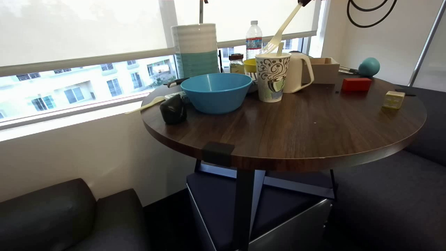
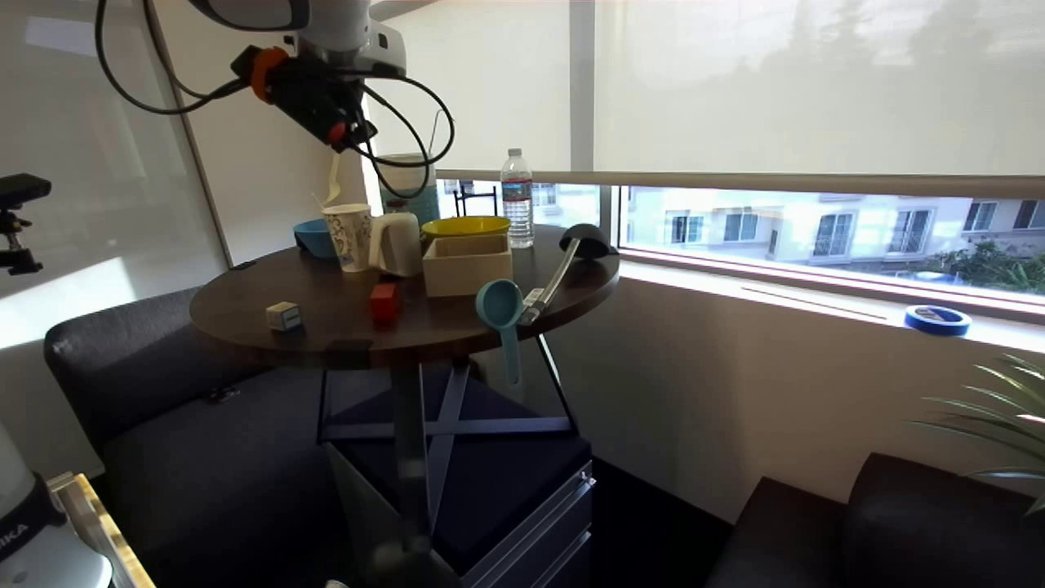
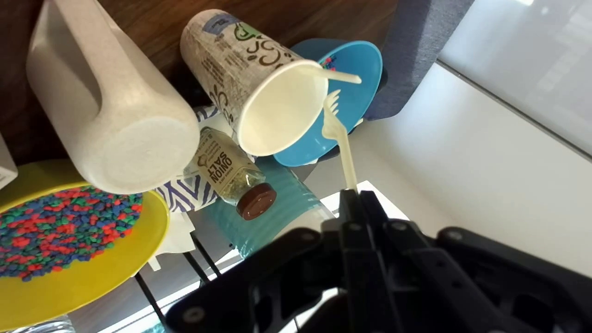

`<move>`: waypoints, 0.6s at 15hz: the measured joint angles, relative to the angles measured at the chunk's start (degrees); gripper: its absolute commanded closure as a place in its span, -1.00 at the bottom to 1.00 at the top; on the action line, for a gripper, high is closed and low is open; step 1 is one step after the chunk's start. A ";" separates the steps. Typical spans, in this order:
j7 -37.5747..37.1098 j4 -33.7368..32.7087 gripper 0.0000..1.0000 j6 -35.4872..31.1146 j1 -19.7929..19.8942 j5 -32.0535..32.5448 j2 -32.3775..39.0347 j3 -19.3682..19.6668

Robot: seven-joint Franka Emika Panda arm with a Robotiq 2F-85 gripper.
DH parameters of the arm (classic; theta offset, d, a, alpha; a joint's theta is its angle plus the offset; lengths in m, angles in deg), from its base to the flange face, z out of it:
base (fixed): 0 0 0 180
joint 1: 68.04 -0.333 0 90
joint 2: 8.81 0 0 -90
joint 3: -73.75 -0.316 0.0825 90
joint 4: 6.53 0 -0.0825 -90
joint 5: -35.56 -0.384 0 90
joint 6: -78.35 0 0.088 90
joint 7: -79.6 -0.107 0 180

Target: Lay the fork and spoon over the cup

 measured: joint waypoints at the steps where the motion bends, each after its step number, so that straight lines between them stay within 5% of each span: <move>1: -0.16 0.17 0.98 0.05 0.10 -0.74 0.06 0.16; 9: -3.26 6.17 0.98 -0.74 4.53 -11.86 0.85 1.41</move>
